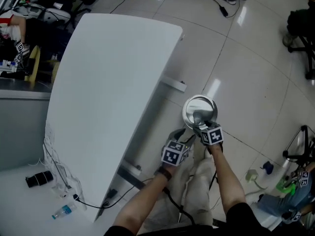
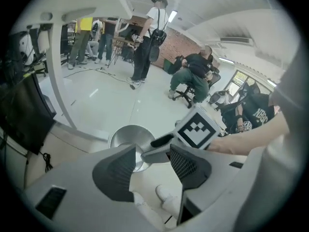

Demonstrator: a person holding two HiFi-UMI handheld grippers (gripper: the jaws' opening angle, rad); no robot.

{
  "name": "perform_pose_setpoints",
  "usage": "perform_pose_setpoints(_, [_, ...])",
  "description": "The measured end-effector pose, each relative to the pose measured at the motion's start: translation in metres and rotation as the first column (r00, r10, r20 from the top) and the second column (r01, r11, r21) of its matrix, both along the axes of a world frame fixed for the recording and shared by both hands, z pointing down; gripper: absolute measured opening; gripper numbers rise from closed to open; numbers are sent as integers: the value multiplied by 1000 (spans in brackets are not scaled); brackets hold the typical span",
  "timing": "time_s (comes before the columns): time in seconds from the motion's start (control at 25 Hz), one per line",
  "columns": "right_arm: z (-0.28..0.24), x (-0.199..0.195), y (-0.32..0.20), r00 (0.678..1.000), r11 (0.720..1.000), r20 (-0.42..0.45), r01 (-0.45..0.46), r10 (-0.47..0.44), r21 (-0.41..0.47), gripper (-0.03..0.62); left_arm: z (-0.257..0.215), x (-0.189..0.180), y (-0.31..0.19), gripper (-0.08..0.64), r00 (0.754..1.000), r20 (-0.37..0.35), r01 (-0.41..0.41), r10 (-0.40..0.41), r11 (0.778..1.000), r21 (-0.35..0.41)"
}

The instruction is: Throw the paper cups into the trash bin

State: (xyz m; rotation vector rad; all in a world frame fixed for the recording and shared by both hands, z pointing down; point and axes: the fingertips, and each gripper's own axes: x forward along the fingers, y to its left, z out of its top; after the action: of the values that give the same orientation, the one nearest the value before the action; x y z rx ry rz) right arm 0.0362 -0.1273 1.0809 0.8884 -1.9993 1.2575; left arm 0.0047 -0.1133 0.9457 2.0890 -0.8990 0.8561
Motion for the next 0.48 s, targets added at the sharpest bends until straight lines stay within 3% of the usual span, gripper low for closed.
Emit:
perform_pose_setpoints(0.12, [-95,16,22,1000,993,21,-1,-1,114,251,-79,21,5,221,999,-52,-11,14,999,51])
perform_pose_setpoints(0.24, [-213,34,26,999,962,39,-26,17,270,168,-172,35,10,221,995,-94,-13,26,990,142])
perform_pose_setpoints(0.36, [-336,44,15,995,909,100,-66,26,413,81,-271,41,5,221,991,-130,-2,38,964,266])
perform_pose_setpoints(0.48, [-462,39,6,982,824,189,-122,18,553,21,-368,36,4,221,985,-166,18,51,922,386])
